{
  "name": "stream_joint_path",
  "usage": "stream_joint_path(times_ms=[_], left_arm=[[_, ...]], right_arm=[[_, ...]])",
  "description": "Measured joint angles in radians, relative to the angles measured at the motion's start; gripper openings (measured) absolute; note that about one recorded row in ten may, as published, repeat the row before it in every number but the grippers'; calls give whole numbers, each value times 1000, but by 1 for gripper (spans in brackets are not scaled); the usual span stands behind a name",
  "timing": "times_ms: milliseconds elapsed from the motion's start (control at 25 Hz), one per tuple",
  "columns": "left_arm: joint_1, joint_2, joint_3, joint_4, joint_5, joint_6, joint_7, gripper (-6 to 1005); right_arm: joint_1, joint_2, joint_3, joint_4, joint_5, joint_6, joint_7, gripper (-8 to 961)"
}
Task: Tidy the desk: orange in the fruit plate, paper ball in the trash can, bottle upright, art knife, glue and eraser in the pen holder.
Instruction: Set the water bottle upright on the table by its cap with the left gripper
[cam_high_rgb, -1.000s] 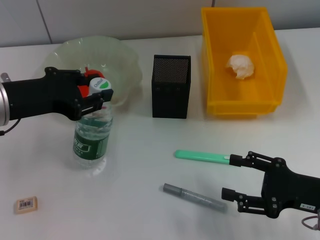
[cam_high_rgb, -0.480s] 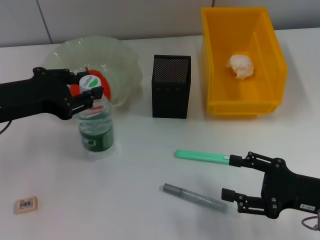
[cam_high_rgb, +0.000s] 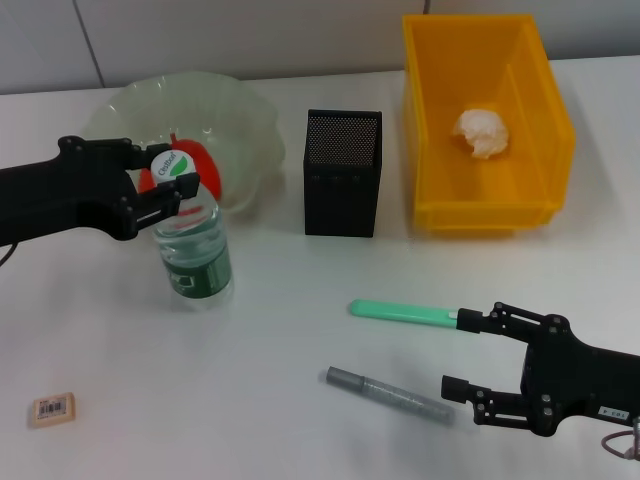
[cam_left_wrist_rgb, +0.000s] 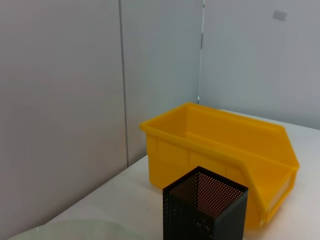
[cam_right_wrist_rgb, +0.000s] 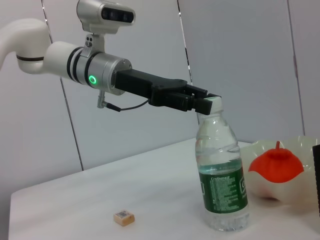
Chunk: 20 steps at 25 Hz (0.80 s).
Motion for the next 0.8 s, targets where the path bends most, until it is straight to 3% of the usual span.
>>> stream_joint_path(times_ms=[680, 800], left_arm=[[-1, 0, 4, -18, -56, -5, 49, 425], [-1, 0, -2, -20, -65, -5, 64, 490]], right_arm=[[0, 0, -1, 0, 0, -4, 0, 790], [0, 0, 3, 0, 0, -9, 0, 790]])
